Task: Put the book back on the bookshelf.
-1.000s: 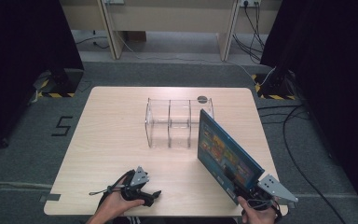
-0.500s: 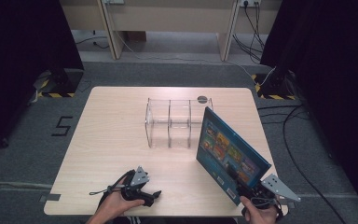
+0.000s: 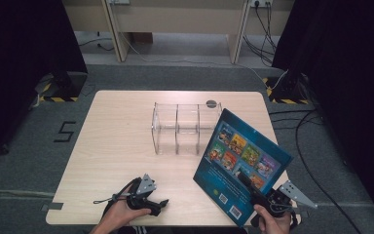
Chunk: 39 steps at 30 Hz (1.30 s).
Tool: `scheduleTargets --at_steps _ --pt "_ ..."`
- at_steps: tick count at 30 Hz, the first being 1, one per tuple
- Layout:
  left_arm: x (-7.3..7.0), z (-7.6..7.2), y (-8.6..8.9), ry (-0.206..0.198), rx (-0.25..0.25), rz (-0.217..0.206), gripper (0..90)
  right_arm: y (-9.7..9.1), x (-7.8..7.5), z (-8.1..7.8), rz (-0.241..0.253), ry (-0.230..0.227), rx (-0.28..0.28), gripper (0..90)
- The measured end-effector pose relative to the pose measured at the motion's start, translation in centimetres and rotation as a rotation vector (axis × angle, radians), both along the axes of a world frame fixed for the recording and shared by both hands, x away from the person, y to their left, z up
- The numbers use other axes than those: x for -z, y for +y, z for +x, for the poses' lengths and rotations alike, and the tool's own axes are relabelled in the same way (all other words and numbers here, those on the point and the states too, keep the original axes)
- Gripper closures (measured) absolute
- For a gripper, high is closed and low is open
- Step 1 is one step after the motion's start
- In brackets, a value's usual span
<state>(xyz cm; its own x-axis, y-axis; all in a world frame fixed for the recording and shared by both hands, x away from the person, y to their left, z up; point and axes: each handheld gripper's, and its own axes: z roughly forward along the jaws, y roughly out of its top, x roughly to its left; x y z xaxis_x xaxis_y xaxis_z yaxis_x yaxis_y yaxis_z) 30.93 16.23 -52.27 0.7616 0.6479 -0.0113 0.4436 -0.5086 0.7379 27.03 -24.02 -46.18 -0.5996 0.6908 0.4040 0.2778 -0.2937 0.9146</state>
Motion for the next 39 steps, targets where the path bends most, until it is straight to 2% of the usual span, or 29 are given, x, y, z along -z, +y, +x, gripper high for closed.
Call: scheduleTargets --at_steps 6,20,39 --pt "0.0 0.0 0.0 0.000 0.002 0.001 11.8 0.0 -0.4 0.0 -0.026 -0.023 0.008 82.5" --pt "0.0 0.0 -0.1 -0.002 0.000 -0.005 11.5 -0.6 -1.8 0.7 -0.138 -0.107 0.092 82.5" --pt "0.1 0.0 0.0 -0.003 0.004 -0.007 11.5 -0.1 -3.2 2.6 -0.161 -0.158 0.134 82.6"
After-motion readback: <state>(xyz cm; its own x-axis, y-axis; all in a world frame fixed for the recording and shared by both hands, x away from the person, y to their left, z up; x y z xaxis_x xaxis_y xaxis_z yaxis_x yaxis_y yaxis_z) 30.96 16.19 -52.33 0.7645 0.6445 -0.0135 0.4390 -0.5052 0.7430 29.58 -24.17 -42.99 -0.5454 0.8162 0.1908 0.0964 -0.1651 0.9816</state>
